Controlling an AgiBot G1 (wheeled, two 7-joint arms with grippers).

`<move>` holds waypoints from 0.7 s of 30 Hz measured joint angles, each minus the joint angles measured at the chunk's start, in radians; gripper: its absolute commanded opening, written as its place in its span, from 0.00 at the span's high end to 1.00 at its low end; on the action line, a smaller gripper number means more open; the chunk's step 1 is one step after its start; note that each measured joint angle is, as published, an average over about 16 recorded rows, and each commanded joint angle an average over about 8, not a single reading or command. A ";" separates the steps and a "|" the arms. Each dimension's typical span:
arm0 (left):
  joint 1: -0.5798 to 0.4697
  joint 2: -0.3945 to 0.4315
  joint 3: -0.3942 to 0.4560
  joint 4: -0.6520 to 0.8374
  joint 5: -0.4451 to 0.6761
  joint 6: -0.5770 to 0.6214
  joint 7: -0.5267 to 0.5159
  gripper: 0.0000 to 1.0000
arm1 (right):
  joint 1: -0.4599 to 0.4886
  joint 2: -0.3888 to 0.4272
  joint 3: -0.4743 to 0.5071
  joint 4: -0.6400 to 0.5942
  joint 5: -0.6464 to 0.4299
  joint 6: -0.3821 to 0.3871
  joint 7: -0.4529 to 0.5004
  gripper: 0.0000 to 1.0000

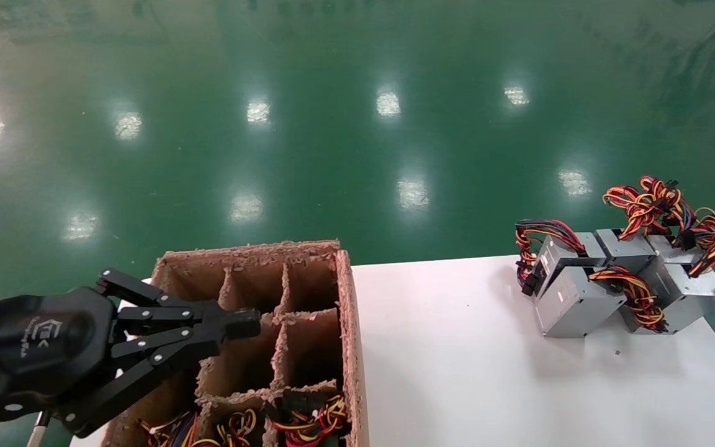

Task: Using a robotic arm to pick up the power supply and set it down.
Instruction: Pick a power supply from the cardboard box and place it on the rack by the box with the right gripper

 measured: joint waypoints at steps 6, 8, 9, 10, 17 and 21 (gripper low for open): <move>0.000 0.000 0.000 0.000 0.000 0.000 0.000 1.00 | 0.035 0.013 -0.120 0.006 0.107 0.002 -0.092 1.00; 0.000 0.000 0.000 0.000 0.000 0.000 0.000 1.00 | 0.045 0.006 -0.162 0.005 0.146 0.001 -0.124 1.00; 0.000 0.000 0.000 0.000 0.000 0.000 0.000 1.00 | 0.050 0.001 -0.183 0.004 0.166 0.000 -0.140 1.00; 0.000 0.000 0.000 0.000 0.000 0.000 0.000 1.00 | 0.055 -0.006 -0.204 0.003 0.189 -0.001 -0.156 1.00; 0.000 0.000 0.000 0.000 0.000 0.000 0.000 1.00 | 0.081 -0.076 -0.341 -0.019 0.370 -0.018 -0.290 1.00; 0.000 0.000 0.000 0.000 0.000 0.000 0.000 1.00 | 0.085 -0.131 -0.404 -0.038 0.497 -0.041 -0.381 1.00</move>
